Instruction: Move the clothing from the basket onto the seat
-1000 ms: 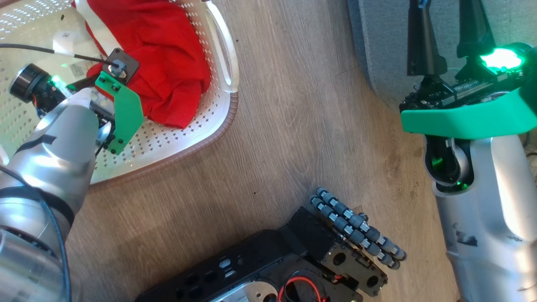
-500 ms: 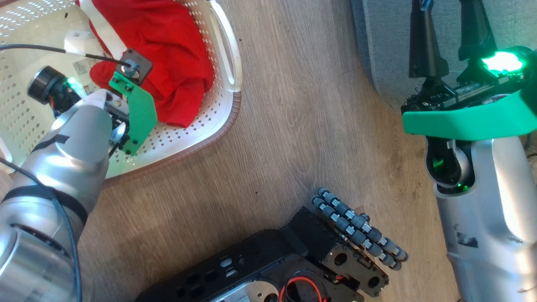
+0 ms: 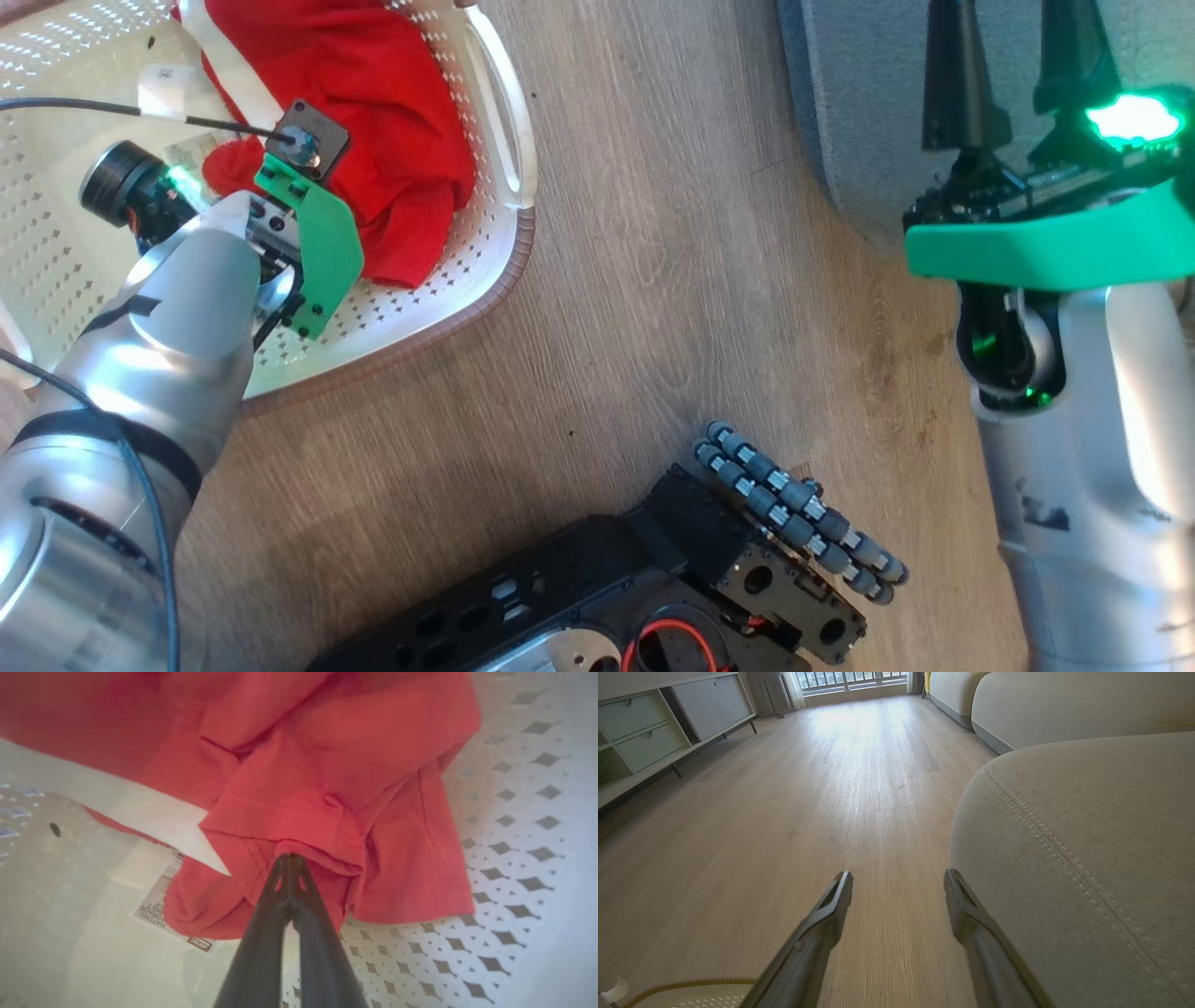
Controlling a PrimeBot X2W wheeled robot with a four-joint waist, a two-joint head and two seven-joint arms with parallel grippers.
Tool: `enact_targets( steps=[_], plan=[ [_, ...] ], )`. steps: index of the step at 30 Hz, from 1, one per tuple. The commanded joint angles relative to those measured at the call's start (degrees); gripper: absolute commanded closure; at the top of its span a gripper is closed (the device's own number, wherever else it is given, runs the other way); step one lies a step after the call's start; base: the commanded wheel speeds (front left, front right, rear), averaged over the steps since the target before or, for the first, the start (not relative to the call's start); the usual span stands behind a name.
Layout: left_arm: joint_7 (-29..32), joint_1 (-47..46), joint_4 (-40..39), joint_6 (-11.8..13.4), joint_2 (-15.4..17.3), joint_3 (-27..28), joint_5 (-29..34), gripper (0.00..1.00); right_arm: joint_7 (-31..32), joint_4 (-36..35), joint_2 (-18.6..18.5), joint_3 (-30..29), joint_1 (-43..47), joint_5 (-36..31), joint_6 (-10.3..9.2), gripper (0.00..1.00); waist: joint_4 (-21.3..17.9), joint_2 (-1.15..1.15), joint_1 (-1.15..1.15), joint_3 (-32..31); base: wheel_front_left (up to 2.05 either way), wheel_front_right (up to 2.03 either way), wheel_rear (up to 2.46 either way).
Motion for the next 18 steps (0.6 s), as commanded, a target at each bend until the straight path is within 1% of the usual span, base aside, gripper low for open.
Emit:
enact_targets(
  steps=[1,7,18],
  plan=[
    [-0.7,0.5,-1.2,-0.1,0.6,0.3,-0.4,1.00,-0.4,-1.4,0.2,0.3,0.7,0.2,-0.01,0.00,-0.1,0.00,0.00,-0.3,0.00,0.00,0.00],
    [-3.4,1.2,-3.1,-0.1,1.7,-0.6,-3.0,1.00,-0.4,-0.2,0.2,1.4,-1.8,0.2,-0.01,0.00,-0.5,0.00,0.00,-2.1,0.00,0.00,0.00],
    [-9.2,6.0,-5.6,-0.1,-1.9,-1.8,-8.8,1.00,-0.4,3.3,0.2,-0.2,-1.7,-5.8,-0.01,0.00,5.5,0.00,0.00,-12.1,0.00,0.00,0.00]
  ],
)
